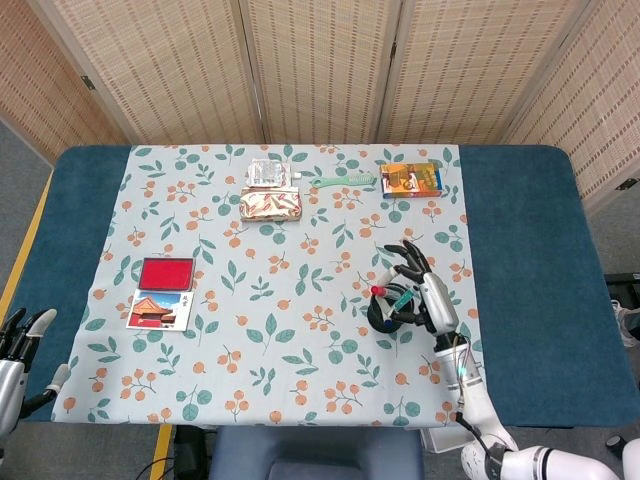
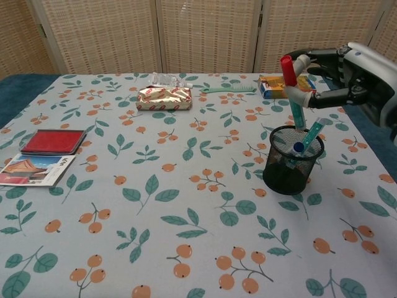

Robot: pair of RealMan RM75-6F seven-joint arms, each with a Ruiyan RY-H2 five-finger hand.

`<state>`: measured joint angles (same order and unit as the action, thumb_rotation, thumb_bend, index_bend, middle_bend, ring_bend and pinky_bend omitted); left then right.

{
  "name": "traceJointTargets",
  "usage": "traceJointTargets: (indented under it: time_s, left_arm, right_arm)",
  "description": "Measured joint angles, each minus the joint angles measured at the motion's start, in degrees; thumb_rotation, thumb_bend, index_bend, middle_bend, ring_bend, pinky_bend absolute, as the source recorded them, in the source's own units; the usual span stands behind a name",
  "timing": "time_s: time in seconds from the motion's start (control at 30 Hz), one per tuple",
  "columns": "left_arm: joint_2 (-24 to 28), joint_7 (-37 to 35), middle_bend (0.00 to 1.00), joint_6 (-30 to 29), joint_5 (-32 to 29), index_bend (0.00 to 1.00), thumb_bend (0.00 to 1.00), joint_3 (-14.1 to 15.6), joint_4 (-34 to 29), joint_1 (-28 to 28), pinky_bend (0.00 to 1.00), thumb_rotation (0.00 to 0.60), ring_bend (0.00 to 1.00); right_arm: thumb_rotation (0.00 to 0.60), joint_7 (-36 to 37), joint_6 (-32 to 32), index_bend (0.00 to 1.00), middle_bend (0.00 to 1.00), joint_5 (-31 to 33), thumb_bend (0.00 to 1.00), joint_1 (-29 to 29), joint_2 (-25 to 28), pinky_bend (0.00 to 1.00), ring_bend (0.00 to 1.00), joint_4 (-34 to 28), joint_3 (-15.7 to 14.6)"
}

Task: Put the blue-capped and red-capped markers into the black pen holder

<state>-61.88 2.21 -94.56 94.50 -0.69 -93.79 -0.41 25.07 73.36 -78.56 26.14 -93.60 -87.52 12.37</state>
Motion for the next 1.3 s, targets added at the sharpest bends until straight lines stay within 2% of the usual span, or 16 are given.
traceJointTargets:
  time_s: [0.13, 0.17, 0.2, 0.27, 0.33, 0.4, 0.43, 0.73, 0.9, 1.1, 1.3]
  left_arm:
    - [0.01, 0.13, 0.17, 0.2, -0.31, 0.11, 0.4, -0.09, -0.02, -0.05, 0.26, 0.6, 0.03]
    - [0.03, 0.08, 0.17, 0.23, -0.38, 0.11, 0.4, -0.13, -0.01, -0.07, 0.26, 0.6, 0.03]
    - [0.06, 0.04, 0.17, 0.23, -0.44, 0.11, 0.4, -0.19, 0.03, -0.09, 0.26, 0.6, 0.03]
    - [0.09, -0.1, 0.17, 0.24, -0.42, 0.11, 0.4, -0.19, 0.07, -0.11, 0.26, 0.6, 0.03]
    - [0.11, -0.22, 0.17, 0.22, -0.37, 0.11, 0.4, -0.18, 0.18, -0.12, 0.26, 0.6, 0.03]
    - [0.11, -0.24, 0.17, 0.19, -0.35, 0.11, 0.4, -0.18, 0.21, -0.12, 0.26, 0.6, 0.03]
    - [0.1, -0.23, 0.17, 0.17, -0.33, 0.11, 0.4, -0.18, 0.22, -0.12, 0.26, 0.6, 0.03]
    - [-0.09, -0.03, 0.17, 0.22, -0.48, 0.11, 0.4, -0.27, 0.41, -0.17, 0.26, 0.6, 0.03]
    - [-0.2, 0.17, 0.17, 0.54, -0.64, 0.11, 0.4, -0.33, 0.44, -0.32, 0.26, 0.6, 0.03]
    - [-0.4, 0.86, 0.17, 1.49, -1.18, 0.11, 0.4, -0.34, 0.36, -0.62, 0.26, 0.6, 0.03]
    - [-0.77, 1.79, 0.17, 1.98, -1.28, 0.11, 0.4, -0.32, 0.33, -0.89, 0.26, 0.6, 0.03]
  right_arm:
    - [0.6, 3.03, -1.2, 0.6, 0.14, 0.17, 0.34, -0.11, -1.03, 0.0, 0.0, 2.98, -0.38]
    - [0.6, 3.61, -1.66, 0.58, 0.13, 0.11, 0.33, -0.06, -1.27, 0.0, 0.0, 3.84, -0.51]
    - [0.6, 3.87, -1.98, 0.52, 0.11, -0.01, 0.33, 0.0, -1.4, 0.0, 0.0, 4.4, -0.63]
    - [0.6, 4.01, -2.6, 0.3, 0.04, -0.57, 0.3, 0.17, -1.41, 0.0, 0.0, 5.11, -1.02]
    - [0.6, 3.64, -3.17, 0.12, 0.01, -1.05, 0.27, 0.32, -0.99, 0.0, 0.0, 5.27, -1.37]
    - [0.6, 3.06, -3.29, 0.02, 0.0, -1.51, 0.24, 0.39, -0.25, 0.0, 0.0, 5.13, -1.55]
    - [0.6, 2.95, -3.26, 0.0, 0.0, -1.66, 0.22, 0.37, 0.1, 0.0, 0.0, 4.89, -1.58]
    - [0.6, 3.04, -0.1, 0.0, 0.0, -3.96, 0.18, -1.17, 7.13, 0.0, 0.0, -0.35, -1.03]
    - [0.6, 0.07, 1.52, 0.0, 0.0, -6.86, 0.19, -2.71, 15.72, 0.0, 0.0, -4.4, -1.83]
    - [0.6, -12.5, 1.31, 0.0, 0.0, -8.87, 0.21, -5.42, 27.91, 0.0, 0.0, -8.32, -5.32]
    - [0.6, -29.2, 1.42, 0.0, 0.0, -6.87, 0.21, -9.6, 32.1, 0.0, 0.0, -9.47, -8.91]
